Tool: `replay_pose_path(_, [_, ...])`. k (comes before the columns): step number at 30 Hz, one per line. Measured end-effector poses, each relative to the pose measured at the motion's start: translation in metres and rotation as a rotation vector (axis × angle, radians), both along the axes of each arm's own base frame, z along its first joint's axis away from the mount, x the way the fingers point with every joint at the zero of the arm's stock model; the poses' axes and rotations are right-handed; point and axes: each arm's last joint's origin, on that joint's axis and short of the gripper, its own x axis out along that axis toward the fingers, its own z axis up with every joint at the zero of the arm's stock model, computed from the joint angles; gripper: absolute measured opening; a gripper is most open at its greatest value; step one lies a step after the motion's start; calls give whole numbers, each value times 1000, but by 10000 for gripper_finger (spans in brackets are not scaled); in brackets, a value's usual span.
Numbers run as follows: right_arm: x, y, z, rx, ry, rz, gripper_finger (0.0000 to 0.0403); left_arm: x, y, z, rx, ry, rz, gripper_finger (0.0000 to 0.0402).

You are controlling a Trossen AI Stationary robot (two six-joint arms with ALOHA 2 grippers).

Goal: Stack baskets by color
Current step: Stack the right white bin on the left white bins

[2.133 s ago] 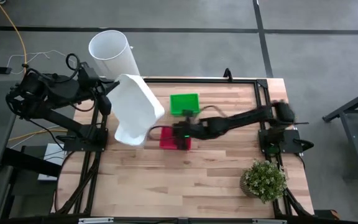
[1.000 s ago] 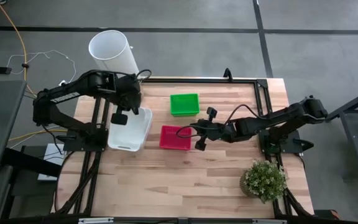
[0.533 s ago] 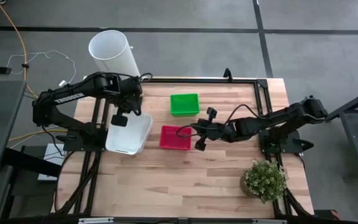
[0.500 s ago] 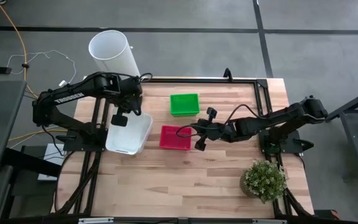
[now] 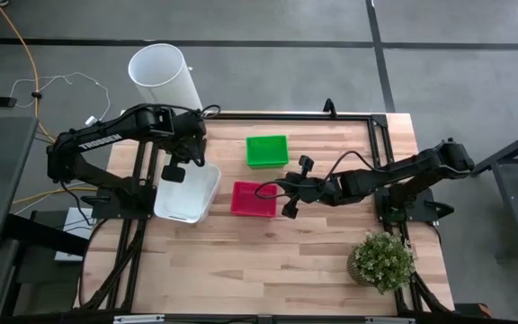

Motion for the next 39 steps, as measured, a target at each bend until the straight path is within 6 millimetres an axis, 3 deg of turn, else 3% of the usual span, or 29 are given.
replay_pose_path(18, [0,0,0,-3,1,2,0,-3,9,0,-38,-22,-47,0])
replay_pose_path(30, [0,0,0,-10,9,4,0,21,22,-21,-76,45,-45,2])
replay_pose_path(34, [0,-4,-1,-11,14,-7,0,29,26,-29,-93,75,-41,23])
replay_pose_path(39, [0,-9,-1,-12,20,-23,0,36,29,-37,-111,101,-23,78])
